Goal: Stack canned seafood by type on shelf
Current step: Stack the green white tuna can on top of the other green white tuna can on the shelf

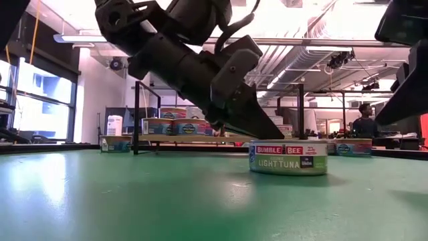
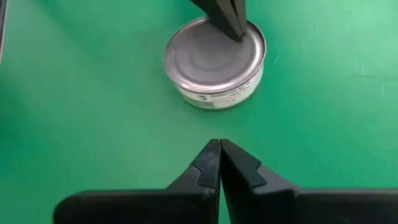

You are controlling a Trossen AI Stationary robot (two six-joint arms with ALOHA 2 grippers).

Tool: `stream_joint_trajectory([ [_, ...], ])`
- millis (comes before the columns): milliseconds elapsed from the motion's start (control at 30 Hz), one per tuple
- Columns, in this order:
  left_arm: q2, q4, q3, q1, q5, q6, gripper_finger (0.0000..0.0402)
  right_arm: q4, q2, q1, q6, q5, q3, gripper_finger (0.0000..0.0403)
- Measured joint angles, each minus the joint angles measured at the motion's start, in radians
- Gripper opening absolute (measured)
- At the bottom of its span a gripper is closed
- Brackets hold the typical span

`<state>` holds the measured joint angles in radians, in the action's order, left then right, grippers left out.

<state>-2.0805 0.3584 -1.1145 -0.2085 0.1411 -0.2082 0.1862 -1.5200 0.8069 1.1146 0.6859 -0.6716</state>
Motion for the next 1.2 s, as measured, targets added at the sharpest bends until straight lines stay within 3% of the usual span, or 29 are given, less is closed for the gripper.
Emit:
stream_joint_trajectory([
  [367, 0.057, -0.002, 0.002, -0.035, 0.034, -0.009, 0.0, -0.036, 0.0, -0.002, -0.069, 0.037, 0.0, 0.0002],
  [767, 0.012, -0.038, 0.0, -0.012, 0.021, -0.025, 0.0, -0.054, 0.0, -0.002, -0.079, 0.047, 0.0, 0.0002],
  [933, 0.004, -0.049, -0.002, -0.008, 0.02, -0.017, 0.0, -0.169, 0.0, -0.005, -0.241, 0.058, 0.0, 0.0004],
  [1067, 0.004, -0.068, -0.001, -0.001, 0.015, -0.01, 0.0, -0.276, 0.0, -0.023, -0.404, 0.063, 0.0, 0.0029],
  [1200, 0.004, -0.088, -0.001, 0.007, 0.014, 0.0, 0.0, -0.303, 0.0, -0.045, -0.465, 0.064, 0.0, 0.0076],
])
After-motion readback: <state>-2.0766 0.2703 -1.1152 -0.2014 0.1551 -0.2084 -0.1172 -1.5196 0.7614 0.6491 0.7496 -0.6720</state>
